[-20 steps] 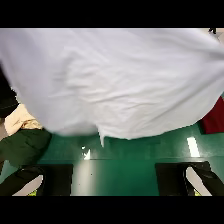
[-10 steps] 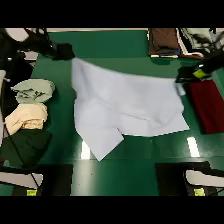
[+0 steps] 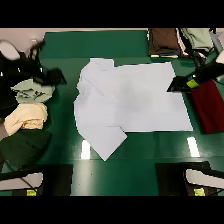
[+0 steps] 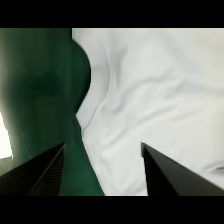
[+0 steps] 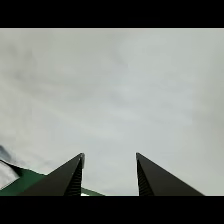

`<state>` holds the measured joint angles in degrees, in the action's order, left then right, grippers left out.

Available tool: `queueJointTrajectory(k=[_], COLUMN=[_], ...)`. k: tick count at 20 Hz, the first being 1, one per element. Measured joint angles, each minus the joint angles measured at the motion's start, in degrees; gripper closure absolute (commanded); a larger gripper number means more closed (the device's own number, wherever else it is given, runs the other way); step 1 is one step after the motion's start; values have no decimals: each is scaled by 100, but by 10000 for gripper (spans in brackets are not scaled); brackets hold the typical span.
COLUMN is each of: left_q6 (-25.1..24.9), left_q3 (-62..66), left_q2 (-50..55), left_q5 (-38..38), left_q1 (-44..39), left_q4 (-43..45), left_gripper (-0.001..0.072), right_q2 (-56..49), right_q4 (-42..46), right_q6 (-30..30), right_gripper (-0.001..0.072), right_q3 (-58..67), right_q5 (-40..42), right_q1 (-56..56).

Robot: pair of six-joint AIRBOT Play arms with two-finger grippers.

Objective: Fold the shirts.

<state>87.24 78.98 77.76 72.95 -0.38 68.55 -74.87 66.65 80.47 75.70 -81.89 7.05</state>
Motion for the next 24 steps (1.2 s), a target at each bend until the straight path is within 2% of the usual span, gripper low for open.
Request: queueJointTrajectory(k=[6,12,13,14,15,21,22,23,24], left_q6=[190,249,256,271,273,278,278,275,275], left_q3=[-2903,-4061,-4116,-4159,-4188,-4000,-3915,-3829,-3746], left_q2=[-1073,-1294,-1305,-1311,-1318,-1488,-1537,-1574,-1604], left_q5=[-811,-1471,-1567,-1665,-1722,-1829,-1799,-1762,-1720], left_q1=[-616,-1305,-1412,-1504,-1554,-1434,-1416,-1403,-1392], left_q4=[-474,-1145,-1207,-1257,-1283,-1200,-1134,-1078,-1032], left_gripper=[167,169,213,473,685,683,683,683,683], right_q2=[1067,1558,1598,1628,1648,1779,1838,1888,1928], right_q4=[-339,-385,-393,-389,-348,350,461,564,640], right_q6=[-120,-142,-146,-146,-149,-153,-153,-153,-170], right_gripper=[339,339,340,339,339,335,283,162,153], right_q3=[-1119,-1388,-1401,-1410,-1416,-1731,-1937,-2166,-2430], right_q5=[404,568,579,586,577,203,160,155,149], right_q1=[144,170,170,170,170,616,894,1204,1600])
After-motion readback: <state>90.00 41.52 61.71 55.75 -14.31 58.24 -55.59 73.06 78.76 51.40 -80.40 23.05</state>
